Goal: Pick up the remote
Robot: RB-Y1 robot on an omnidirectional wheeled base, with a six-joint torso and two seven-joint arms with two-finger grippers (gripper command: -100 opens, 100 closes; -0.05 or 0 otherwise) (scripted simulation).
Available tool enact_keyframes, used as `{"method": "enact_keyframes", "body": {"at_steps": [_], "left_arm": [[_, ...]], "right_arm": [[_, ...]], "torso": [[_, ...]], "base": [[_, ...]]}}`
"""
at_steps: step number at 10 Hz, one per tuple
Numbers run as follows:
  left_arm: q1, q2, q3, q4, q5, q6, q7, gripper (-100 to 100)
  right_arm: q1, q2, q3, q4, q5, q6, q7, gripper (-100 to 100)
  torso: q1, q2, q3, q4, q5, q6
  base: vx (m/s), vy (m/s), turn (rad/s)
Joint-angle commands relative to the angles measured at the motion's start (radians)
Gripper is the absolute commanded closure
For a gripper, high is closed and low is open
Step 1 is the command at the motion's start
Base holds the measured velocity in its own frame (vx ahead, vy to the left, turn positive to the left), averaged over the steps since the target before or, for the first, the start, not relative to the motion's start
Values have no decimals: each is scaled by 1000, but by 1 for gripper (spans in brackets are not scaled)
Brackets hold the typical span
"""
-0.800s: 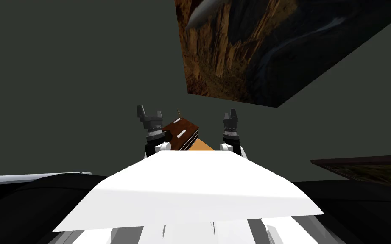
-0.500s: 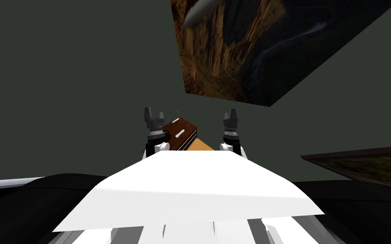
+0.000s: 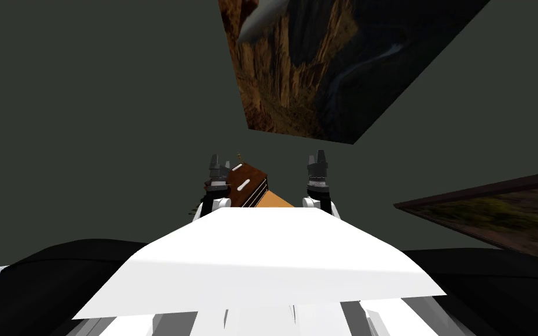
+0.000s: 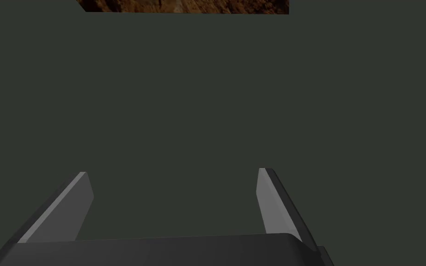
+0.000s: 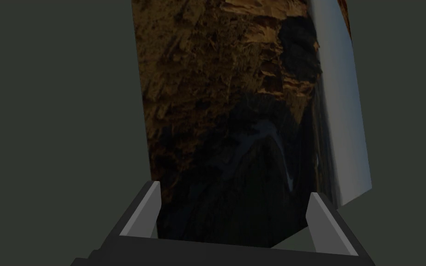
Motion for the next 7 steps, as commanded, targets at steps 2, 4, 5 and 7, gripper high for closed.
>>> {"method": "enact_keyframes", "body": {"at_steps": [2, 4, 5, 7], "left_arm": [[-13, 32, 24, 51, 21, 36, 16, -100], [-25, 71, 53, 112, 51, 102, 36, -100], [-25, 71, 53, 126, 51, 104, 36, -100], [-32, 90, 69, 166, 68, 140, 47, -100]], "right_arm": [[0, 0, 0, 0, 0, 0, 0, 0], [0, 0, 0, 0, 0, 0, 0, 0], [0, 0, 0, 0, 0, 0, 0, 0], [0, 0, 0, 0, 0, 0, 0, 0]], "torso": [[0, 0, 0, 0, 0, 0], [1, 0, 0, 0, 0, 0], [0, 0, 0, 0, 0, 0], [1, 0, 0, 0, 0, 0]], "base": [[4, -25, -89], [7, -31, -143], [8, -26, -79], [11, -25, -90]]}}
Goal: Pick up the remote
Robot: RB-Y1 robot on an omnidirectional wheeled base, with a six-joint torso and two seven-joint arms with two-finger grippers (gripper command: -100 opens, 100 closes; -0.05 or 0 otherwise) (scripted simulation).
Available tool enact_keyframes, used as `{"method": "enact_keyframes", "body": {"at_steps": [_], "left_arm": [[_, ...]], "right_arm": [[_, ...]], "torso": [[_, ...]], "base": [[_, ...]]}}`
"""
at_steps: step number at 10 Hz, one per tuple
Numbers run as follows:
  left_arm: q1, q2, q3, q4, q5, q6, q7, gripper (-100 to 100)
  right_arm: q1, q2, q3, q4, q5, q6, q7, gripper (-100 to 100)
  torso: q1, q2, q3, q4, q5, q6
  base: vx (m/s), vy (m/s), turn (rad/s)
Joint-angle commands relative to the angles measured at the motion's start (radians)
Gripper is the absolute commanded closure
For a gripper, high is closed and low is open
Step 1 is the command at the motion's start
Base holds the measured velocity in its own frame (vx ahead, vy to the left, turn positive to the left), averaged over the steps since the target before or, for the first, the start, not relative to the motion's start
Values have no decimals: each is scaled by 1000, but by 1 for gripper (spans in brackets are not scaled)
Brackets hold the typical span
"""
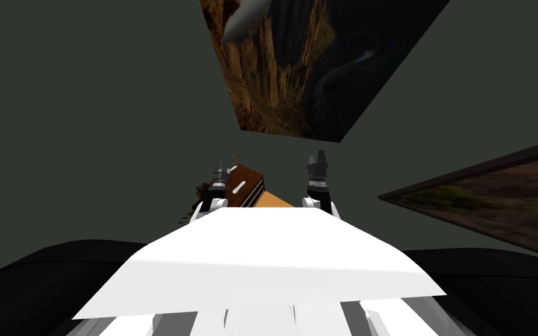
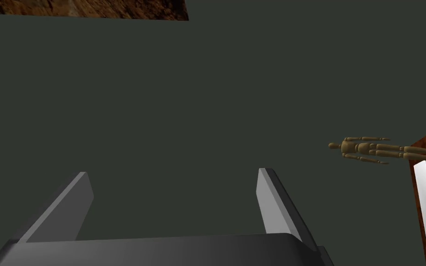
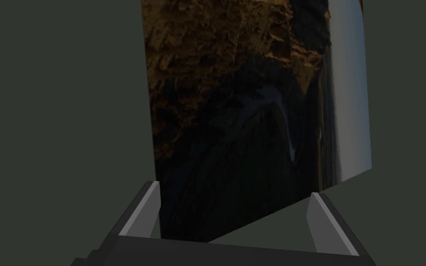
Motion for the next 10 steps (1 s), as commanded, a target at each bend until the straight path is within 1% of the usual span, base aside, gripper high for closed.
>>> {"method": "enact_keyframes", "body": {"at_steps": [1, 2, 3, 4, 6, 7, 8, 9, 10], "left_arm": [[-8, 22, 20, 40, 21, 50, 14, -100], [-14, 39, 36, 66, 40, 82, 26, -100], [-14, 39, 36, 82, 40, 93, 26, -100], [-20, 57, 53, 124, 60, 132, 39, -100], [-20, 57, 53, 126, 60, 132, 39, -100], [-26, 74, 68, 160, 81, 172, 52, -100], [-26, 74, 68, 170, 81, 172, 52, -100], [-32, 91, 83, 201, 104, 213, 65, -100], [-32, 91, 83, 216, 104, 213, 65, -100]], "right_arm": [[0, 0, 0, 0, 0, 0, 0, 0], [0, 0, 0, 0, 0, 0, 0, 0], [0, 0, 0, 0, 0, 0, 0, 0], [0, 0, 0, 0, 0, 0, 0, 0], [0, 0, 0, 0, 0, 0, 0, 0], [0, 0, 0, 0, 0, 0, 0, 0], [0, 0, 0, 0, 0, 0, 0, 0], [0, 0, 0, 0, 0, 0, 0, 0], [0, 0, 0, 0, 0, 0, 0, 0]], "torso": [[0, 0, 0, 0, 0, 0], [0, 0, 0, 0, 0, 0], [0, -1, -1, 0, 0, 1], [1, -1, 0, 0, 0, 0], [1, 0, 0, 0, 0, 0], [1, 0, 0, 0, 0, 0], [1, 0, 0, 0, 0, 0], [1, 0, 0, 0, 0, 0], [1, -1, -1, 0, 0, 0]], "base": [[21, -19, -148], [31, -23, -222], [24, -14, -64], [22, -17, -117], [12, -7, -35], [18, -11, -108], [20, -9, -104], [26, -12, -170], [26, -6, -77]]}}
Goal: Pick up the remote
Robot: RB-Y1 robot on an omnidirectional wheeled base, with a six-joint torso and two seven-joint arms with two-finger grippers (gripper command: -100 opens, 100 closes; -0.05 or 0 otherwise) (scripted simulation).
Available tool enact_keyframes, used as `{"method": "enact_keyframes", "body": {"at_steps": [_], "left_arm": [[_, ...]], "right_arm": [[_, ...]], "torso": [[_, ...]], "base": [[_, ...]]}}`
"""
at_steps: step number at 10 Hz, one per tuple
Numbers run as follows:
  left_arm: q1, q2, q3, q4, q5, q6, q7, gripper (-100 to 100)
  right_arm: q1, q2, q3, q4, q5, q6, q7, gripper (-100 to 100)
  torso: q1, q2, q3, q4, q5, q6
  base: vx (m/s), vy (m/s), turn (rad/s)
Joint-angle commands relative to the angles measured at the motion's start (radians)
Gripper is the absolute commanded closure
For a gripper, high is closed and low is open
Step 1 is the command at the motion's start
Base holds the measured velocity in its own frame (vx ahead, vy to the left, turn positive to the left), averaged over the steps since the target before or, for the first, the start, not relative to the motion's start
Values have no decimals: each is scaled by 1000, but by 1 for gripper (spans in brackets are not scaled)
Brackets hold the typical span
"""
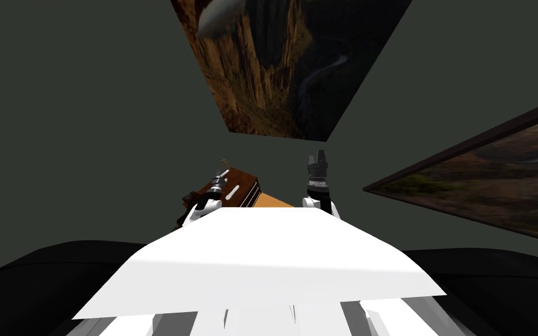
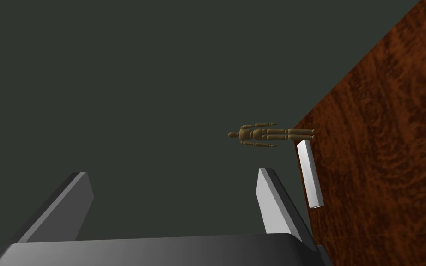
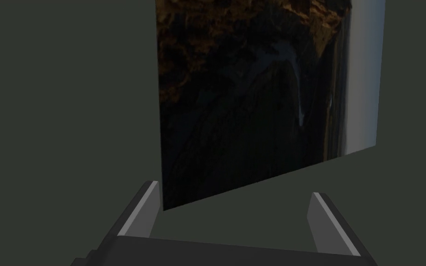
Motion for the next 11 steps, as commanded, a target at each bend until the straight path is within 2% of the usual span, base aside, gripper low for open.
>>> {"method": "enact_keyframes", "body": {"at_steps": [1, 2, 3, 4, 5, 6, 7, 8, 9, 10, 11], "left_arm": [[-11, 18, 15, 50, 26, 46, 15, -100], [-11, 18, 15, 65, 26, 46, 15, -100], [-16, 35, 29, 109, 51, 80, 29, -100], [-16, 35, 29, 113, 51, 86, 29, -100], [-21, 51, 41, 161, 78, 118, 43, -100], [-21, 51, 41, 162, 78, 127, 43, -100], [-26, 67, 52, 213, 106, 165, 57, -100], [-26, 67, 52, 213, 106, 167, 57, -100], [-31, 81, 62, 253, 135, 207, 71, -100], [-31, 81, 62, 265, 135, 207, 71, -100], [-36, 95, 70, 312, 165, 236, 86, -100]], "right_arm": [[0, 0, 0, 0, 0, 0, 0, 0], [0, 0, 0, 0, 0, 0, 0, 0], [0, 0, 0, 0, 0, 0, 0, 0], [0, 0, 0, 0, 0, 0, 0, 0], [0, 0, 0, 0, 0, 0, 0, 0], [0, 0, 0, 0, 0, 0, 0, 0], [0, 0, 0, 0, 0, 0, 0, 0], [0, 0, 0, 0, 0, 0, 0, 0], [0, 0, 0, 0, 0, 0, 0, 0], [0, 0, 0, 0, 0, 0, 0, 0], [0, 0, 0, 0, 0, 0, 0, 0]], "torso": [[0, 0, 0, 0, 0, 0], [0, 0, 0, 0, 0, 1], [0, 0, 0, 0, 0, 0], [0, -1, 0, 0, 0, 1], [0, 0, 0, 0, 0, 0], [0, -1, -1, 0, 0, 0], [0, -1, 0, 0, 0, 0], [0, -1, -1, 0, 0, 0], [0, -1, 0, 0, 0, 0], [1, -1, -1, 0, 0, 0], [1, -1, 0, 0, 0, 0]], "base": [[34, -12, -146], [27, -4, -80], [35, -2, -163], [30, 2, -69], [41, -5, -107], [33, -3, -100], [41, -2, -158], [33, 4, -70], [44, 3, -151], [34, 7, -72], [38, 6, -133]]}}
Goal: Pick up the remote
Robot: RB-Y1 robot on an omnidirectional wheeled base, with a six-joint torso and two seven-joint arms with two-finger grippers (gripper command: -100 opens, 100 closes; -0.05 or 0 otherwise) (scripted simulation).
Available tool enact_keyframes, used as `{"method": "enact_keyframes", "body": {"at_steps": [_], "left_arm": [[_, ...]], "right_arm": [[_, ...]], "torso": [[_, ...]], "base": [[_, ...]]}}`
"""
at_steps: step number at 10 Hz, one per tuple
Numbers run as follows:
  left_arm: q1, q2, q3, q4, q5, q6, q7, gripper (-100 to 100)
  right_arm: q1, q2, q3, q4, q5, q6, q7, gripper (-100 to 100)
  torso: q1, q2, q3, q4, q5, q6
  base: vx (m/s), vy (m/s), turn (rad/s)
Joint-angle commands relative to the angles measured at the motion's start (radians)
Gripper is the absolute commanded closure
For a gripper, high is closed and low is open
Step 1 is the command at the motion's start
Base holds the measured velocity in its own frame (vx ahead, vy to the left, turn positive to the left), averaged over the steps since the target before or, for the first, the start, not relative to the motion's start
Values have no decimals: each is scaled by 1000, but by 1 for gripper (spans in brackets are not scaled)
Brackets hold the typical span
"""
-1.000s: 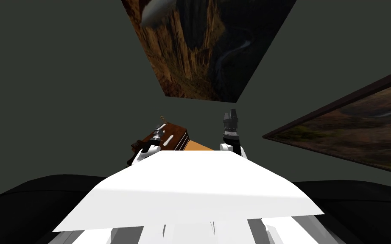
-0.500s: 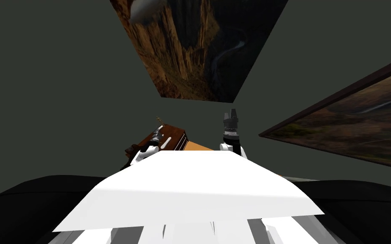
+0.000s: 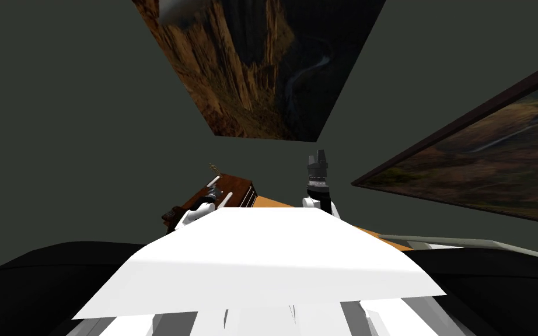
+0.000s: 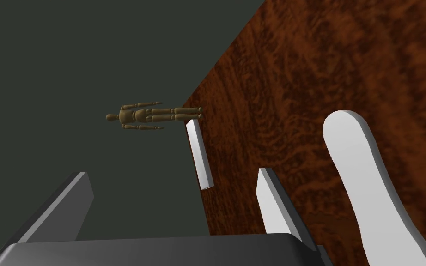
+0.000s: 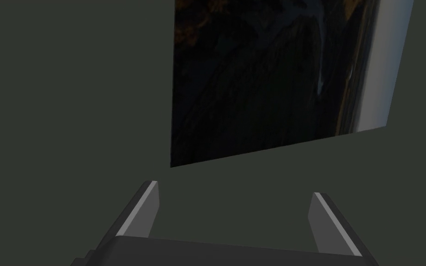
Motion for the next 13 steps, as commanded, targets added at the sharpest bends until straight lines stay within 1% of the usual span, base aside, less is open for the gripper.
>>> {"method": "enact_keyframes", "body": {"at_steps": [1, 2, 3, 4, 5, 6, 7, 8, 9, 10, 11, 12, 13], "left_arm": [[0, 3, 1, 38, 14, 21, 6, -100], [-5, 15, 8, 78, 45, 60, 21, -100], [-5, 15, 8, 92, 45, 60, 21, -100], [-9, 26, 14, 134, 77, 98, 35, -100], [-9, 26, 14, 145, 77, 98, 35, -100], [-13, 36, 19, 171, 110, 136, 49, -100], [-13, 36, 19, 186, 110, 136, 49, -100], [-16, 44, 23, 224, 144, 173, 63, -100], [-16, 44, 23, 254, 144, 173, 63, -100], [-20, 52, 26, 292, 178, 209, 77, -100], [-20, 52, 26, 309, 178, 209, 77, -100], [-22, 59, 27, 359, 212, 243, 91, -100], [-22, 59, 27, 363, 212, 245, 91, -100]], "right_arm": [[0, 0, 0, 0, 0, 0, 0, 0], [0, 0, 0, 0, 0, 0, 0, 0], [0, 0, 0, 0, 0, 0, 0, 0], [0, 0, 0, 0, 0, 0, 0, 0], [0, 0, 0, 0, 0, 0, 0, 0], [0, 0, 0, 0, 0, 0, 0, 0], [0, 0, 0, 0, 0, 0, 0, 0], [0, 0, 0, 0, 0, 0, 0, 0], [0, 0, 0, 0, 0, 0, 0, 0], [0, 0, 0, 0, 0, 0, 0, 0], [0, 0, 0, 0, 0, 0, 0, 0], [0, 0, 0, 0, 0, 0, 0, 0], [0, 0, 0, 0, 0, 0, 0, 0]], "torso": [[0, 0, 0, 0, 0, 0], [0, 0, 0, 0, 0, -1], [0, 0, 0, 0, 0, 0], [0, 0, 0, 0, 0, -1], [0, 0, 0, 0, 0, 0], [0, 0, 0, 0, 0, -1], [0, -1, 0, 0, 0, 0], [1, 0, 0, 0, 0, -1], [0, -1, -1, 0, 0, 0], [1, 0, 0, 0, 0, -1], [1, -1, 0, 0, 0, 0], [1, 0, 0, 0, 0, -1], [0, -1, 0, 0, 0, 0]], "base": [[36, 11, -81], [50, 12, -142], [42, 16, -75], [46, 17, -150], [41, 14, -70], [47, 18, -128], [39, 18, -78], [60, 13, -124], [46, 21, -77], [48, 29, -119], [45, 21, -68], [53, 18, -121], [41, 25, -77]]}}
